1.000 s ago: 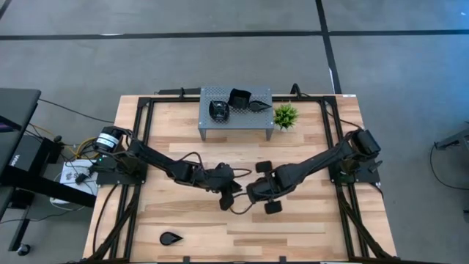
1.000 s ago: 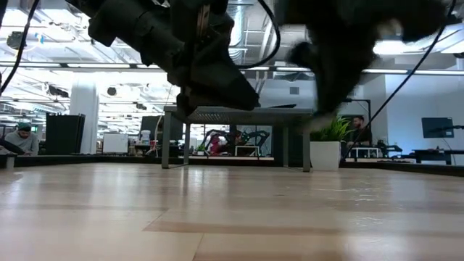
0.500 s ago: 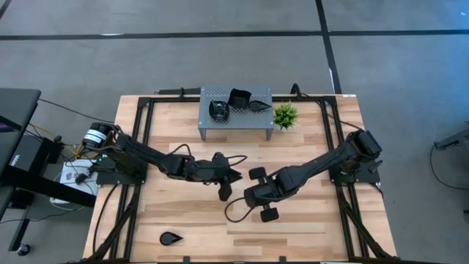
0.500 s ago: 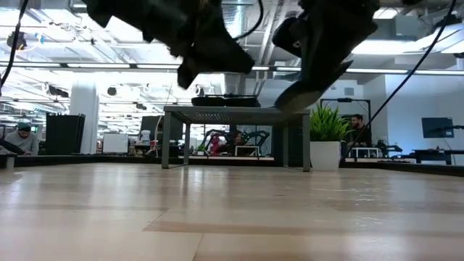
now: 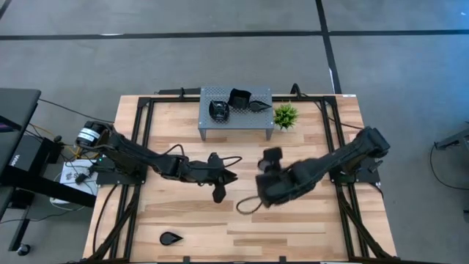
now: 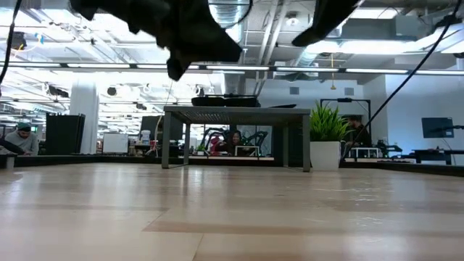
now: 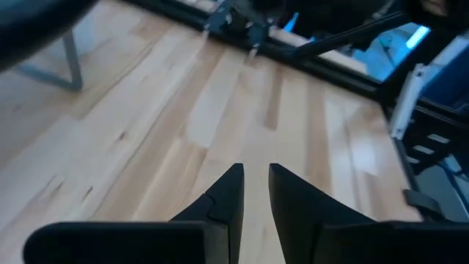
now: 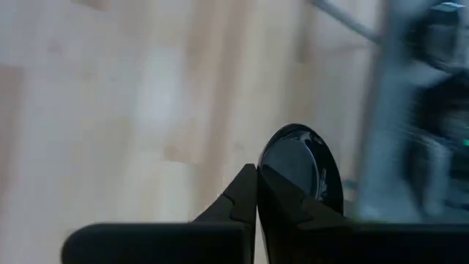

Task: Pick & Place Mini shaped plates
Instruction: Stack the black drop-shaped plate on top of the stacked black drop-shaped plates on the shelf

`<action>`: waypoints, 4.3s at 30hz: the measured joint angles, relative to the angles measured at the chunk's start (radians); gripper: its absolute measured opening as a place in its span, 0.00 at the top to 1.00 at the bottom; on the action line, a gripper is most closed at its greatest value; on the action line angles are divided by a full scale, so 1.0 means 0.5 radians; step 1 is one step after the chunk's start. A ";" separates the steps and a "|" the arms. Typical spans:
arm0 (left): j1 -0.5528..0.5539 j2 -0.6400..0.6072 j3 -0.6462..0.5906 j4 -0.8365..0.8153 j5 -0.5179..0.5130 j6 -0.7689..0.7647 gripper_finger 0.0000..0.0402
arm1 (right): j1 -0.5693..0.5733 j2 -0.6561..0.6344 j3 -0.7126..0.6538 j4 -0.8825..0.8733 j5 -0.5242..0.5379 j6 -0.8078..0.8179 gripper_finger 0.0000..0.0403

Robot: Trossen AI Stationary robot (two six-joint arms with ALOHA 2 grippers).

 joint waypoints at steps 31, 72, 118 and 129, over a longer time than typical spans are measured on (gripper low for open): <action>-0.101 -0.086 0.000 0.001 0.000 0.071 0.83 | -1.700 0.038 -0.074 0.582 -0.519 -0.857 0.99; -0.236 -0.083 -0.003 0.003 0.002 0.062 0.83 | -0.368 -0.141 -0.070 -0.247 -0.669 -0.055 0.81; -1.375 -0.083 -0.184 -1.527 0.476 -1.629 0.68 | 0.335 -1.038 -1.993 3.089 -0.348 -0.294 0.81; -1.372 -0.087 -0.359 -1.186 0.531 -1.643 0.68 | 0.336 -1.038 -1.993 3.088 -0.348 -0.293 0.81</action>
